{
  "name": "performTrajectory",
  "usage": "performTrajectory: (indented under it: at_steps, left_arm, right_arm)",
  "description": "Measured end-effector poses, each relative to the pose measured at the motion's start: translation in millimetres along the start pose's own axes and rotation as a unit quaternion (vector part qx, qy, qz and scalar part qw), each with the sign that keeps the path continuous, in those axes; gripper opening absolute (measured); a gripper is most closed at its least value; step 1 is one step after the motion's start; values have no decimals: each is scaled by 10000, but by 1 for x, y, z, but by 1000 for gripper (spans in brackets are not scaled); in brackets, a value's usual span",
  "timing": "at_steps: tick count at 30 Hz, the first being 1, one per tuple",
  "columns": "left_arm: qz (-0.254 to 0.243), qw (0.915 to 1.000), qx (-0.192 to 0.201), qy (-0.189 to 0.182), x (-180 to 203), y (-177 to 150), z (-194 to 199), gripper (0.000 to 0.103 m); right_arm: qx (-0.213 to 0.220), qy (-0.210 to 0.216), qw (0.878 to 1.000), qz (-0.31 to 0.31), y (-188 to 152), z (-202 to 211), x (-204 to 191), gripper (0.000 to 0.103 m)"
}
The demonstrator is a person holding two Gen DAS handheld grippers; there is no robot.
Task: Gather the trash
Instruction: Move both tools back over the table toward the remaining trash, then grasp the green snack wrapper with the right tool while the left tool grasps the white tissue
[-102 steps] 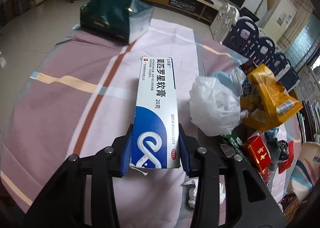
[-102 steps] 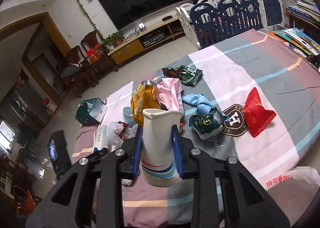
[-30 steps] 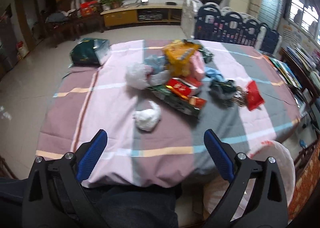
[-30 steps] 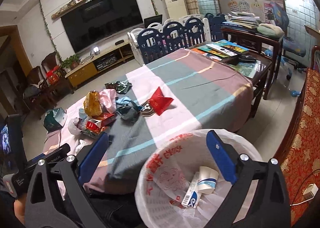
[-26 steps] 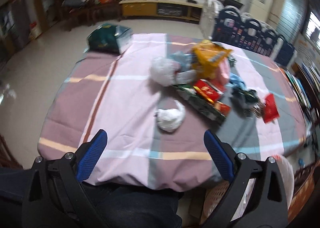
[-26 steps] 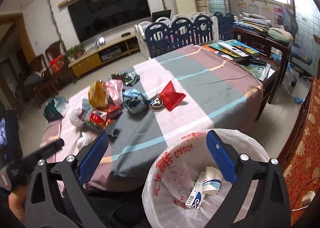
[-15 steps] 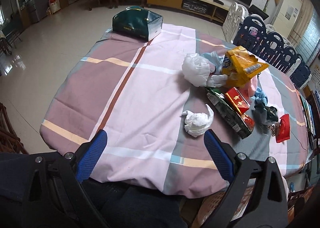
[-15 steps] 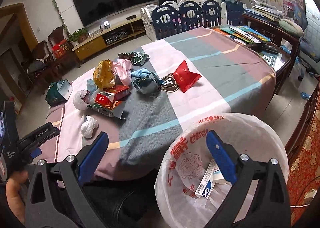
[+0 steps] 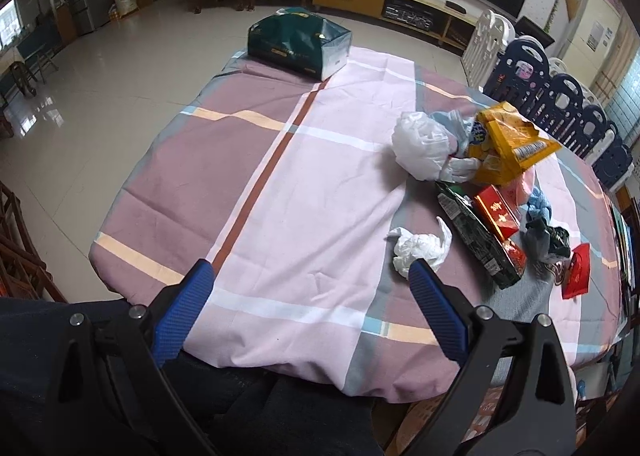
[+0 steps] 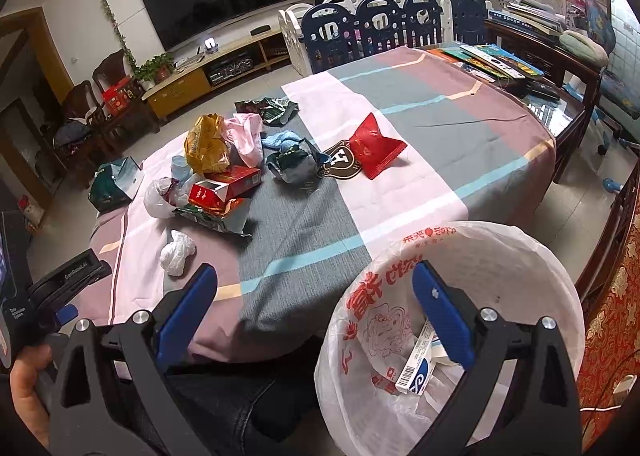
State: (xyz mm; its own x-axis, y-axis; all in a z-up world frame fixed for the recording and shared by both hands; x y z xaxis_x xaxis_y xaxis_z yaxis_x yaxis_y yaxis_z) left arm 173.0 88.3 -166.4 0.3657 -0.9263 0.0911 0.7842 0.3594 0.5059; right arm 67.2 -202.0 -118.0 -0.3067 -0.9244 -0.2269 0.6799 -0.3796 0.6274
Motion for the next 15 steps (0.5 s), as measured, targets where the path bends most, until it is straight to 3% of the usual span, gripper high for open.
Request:
performTrajectory:
  at_steps: [10, 15]
  left_arm:
    - [681, 9976, -40, 134, -28, 4, -5, 98]
    - [860, 9960, -27, 258, -37, 7, -8, 99]
  right_arm:
    - [-240, -57, 9997, -92, 29, -69, -30, 96]
    - [-146, -37, 9999, -26, 58, -107, -60, 96]
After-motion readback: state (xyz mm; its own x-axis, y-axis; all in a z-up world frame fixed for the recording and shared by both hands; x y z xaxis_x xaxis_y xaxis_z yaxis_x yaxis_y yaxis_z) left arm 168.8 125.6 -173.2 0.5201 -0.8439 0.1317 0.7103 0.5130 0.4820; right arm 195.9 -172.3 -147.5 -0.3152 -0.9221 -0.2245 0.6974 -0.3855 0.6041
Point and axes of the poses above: each gripper's, at about its wrist camera, not at the fingertips, and z roughly against the way its jaws point, x to its right, y to its top, the point moved 3 cm from there along -z, roughly the way its jaws point, and after that the axes turned 1 degree about -x, right-handed, at the moved point
